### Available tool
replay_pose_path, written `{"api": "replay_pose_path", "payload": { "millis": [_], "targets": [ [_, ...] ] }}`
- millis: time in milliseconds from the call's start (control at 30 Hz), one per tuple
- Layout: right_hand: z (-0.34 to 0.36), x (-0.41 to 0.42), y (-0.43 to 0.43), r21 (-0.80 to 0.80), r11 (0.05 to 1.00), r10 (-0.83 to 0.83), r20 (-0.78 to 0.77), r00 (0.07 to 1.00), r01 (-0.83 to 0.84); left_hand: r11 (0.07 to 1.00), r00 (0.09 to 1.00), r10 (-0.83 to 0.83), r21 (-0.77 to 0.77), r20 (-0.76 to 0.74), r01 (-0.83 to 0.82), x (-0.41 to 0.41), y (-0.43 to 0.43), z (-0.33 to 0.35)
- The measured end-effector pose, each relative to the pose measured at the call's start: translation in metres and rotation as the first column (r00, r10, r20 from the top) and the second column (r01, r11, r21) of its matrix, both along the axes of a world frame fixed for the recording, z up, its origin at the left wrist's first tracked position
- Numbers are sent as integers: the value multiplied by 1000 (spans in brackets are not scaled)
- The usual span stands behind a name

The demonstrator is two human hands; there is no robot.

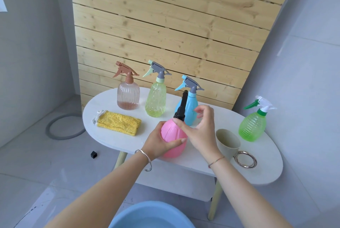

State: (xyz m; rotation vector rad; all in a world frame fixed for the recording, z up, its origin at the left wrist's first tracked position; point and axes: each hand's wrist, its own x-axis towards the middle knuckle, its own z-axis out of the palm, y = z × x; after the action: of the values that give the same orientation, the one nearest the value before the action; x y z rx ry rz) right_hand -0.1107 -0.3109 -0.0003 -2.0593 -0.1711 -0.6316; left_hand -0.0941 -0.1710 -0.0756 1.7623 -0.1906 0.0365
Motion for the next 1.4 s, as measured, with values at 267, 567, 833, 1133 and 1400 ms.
{"api": "replay_pose_path", "payload": {
  "millis": [267, 567, 833, 1133, 1400],
  "targets": [
    [38, 9, -4, 128, 886, 462, -310, 831, -445, 1000, 1000, 10, 8, -21, -10, -1, -1, 2],
    [31, 14, -17, -274, 917, 275, -88, 957, -289, 999, 999, 25, 21, -33, -25, -2, -2, 2],
    [56, 29, -26, -396, 844, 331, -144, 933, -361, 999, 999, 29, 20, -41, -28, -2, -2, 3],
    [64, 27, -38, -585, 741, 267, -193, 944, -329, 999, 998, 30, 14, -47, -29, -5, -3, 5],
    [77, -1, -44, -383, 874, 272, -126, 954, -300, 999, 999, 35, 26, -41, -34, -2, -3, 4]
  ]
}}
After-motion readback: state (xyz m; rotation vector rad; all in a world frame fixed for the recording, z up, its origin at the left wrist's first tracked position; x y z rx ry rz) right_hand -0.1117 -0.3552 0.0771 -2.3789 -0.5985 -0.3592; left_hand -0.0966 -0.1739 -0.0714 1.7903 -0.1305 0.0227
